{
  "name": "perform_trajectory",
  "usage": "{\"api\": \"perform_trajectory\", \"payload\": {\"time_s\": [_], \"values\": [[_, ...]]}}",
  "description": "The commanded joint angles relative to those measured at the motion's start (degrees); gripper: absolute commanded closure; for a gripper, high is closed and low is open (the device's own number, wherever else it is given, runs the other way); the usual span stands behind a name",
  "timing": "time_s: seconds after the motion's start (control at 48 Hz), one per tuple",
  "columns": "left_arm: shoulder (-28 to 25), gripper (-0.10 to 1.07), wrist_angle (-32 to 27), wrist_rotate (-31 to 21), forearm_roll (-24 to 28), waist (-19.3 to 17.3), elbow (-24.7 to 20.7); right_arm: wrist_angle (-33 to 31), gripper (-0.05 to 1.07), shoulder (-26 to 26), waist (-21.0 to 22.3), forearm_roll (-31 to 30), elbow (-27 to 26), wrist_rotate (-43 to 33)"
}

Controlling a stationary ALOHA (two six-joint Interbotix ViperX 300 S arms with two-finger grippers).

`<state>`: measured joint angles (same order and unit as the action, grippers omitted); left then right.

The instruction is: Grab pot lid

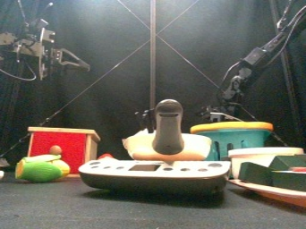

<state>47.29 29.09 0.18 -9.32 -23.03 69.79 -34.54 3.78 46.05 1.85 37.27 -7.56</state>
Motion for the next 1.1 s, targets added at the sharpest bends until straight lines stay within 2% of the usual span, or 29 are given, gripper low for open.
{"api": "perform_trajectory", "payload": {"time_s": [0.0,0.521,1.083], "values": [[-0.1,0.89,0.2,0.1,-0.1,-0.2,-0.7,0.1,0.18,0.8,0.9,-0.3,-1.7,0.1],[-0.1,0.89,-0.2,0.0,-0.2,-0.2,-0.7,-3.6,0.18,4.0,2.5,-1.3,-1.8,0.0],[-0.1,0.89,-0.2,0.0,-0.2,-0.2,-0.6,-0.1,0.18,0.0,4.0,-2.7,-2.8,0.2]]}}
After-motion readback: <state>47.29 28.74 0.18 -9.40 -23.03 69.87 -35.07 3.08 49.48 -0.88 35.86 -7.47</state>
